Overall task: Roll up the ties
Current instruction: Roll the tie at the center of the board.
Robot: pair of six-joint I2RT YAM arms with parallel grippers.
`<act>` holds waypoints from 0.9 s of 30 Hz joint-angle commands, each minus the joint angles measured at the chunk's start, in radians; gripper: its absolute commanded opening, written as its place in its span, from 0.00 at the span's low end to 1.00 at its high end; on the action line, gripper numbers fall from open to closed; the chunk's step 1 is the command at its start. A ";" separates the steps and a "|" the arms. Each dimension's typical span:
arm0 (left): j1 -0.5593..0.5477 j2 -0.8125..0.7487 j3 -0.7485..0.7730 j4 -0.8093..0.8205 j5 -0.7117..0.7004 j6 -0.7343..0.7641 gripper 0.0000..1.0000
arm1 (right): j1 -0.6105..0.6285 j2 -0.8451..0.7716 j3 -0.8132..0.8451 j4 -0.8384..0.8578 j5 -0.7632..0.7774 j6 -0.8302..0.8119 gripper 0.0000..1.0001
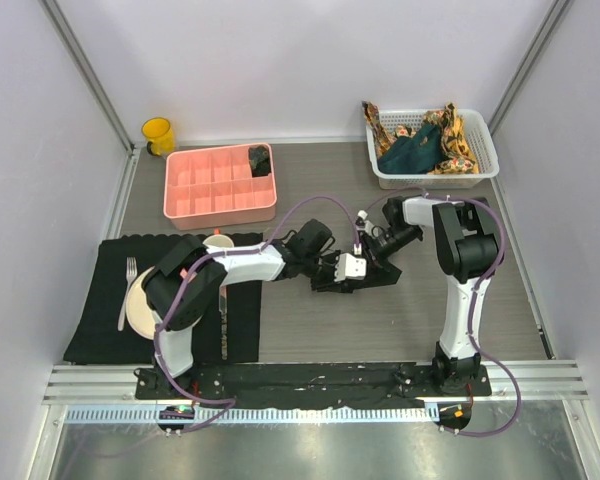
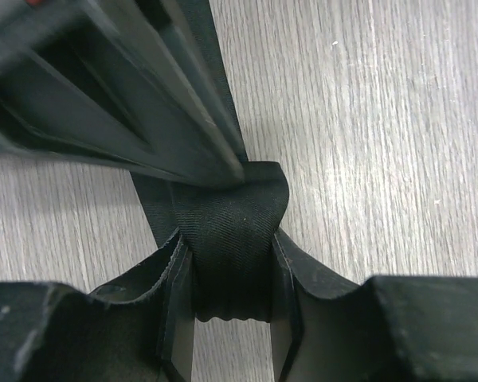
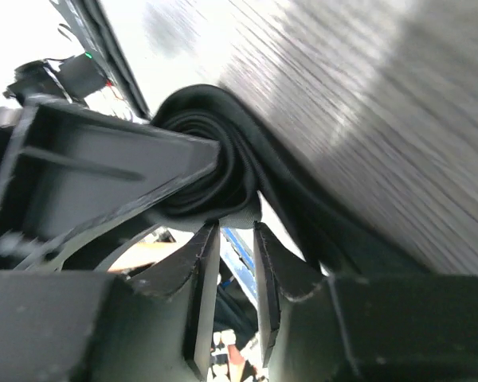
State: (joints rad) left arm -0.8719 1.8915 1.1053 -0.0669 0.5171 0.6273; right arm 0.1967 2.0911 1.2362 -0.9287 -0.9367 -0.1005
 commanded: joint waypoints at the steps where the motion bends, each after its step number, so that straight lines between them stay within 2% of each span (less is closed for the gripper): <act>1: 0.017 0.004 -0.065 -0.053 0.058 -0.034 0.17 | -0.040 -0.059 0.057 -0.056 -0.050 -0.036 0.30; 5: 0.033 0.011 -0.070 -0.056 0.086 -0.031 0.16 | -0.036 -0.017 0.048 -0.010 -0.002 -0.024 0.29; 8: 0.042 0.009 -0.071 -0.050 0.086 -0.035 0.17 | -0.034 0.013 0.040 0.019 0.090 -0.007 0.27; 13: 0.062 -0.034 -0.064 0.016 0.063 -0.156 0.21 | -0.034 0.049 0.022 0.030 0.223 -0.004 0.24; 19: 0.074 -0.098 -0.051 0.062 0.006 -0.271 0.28 | -0.037 0.072 0.006 0.031 0.246 0.024 0.24; 22: 0.074 -0.074 -0.061 0.046 -0.041 -0.261 0.31 | -0.037 0.075 -0.001 0.031 0.245 0.025 0.24; 27: 0.068 0.006 -0.029 -0.086 -0.110 -0.178 0.34 | -0.037 0.055 0.005 0.025 0.225 0.013 0.24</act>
State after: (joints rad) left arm -0.8097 1.8477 1.0622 -0.0219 0.5049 0.4042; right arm 0.1562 2.1204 1.2667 -0.9314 -0.8520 -0.0807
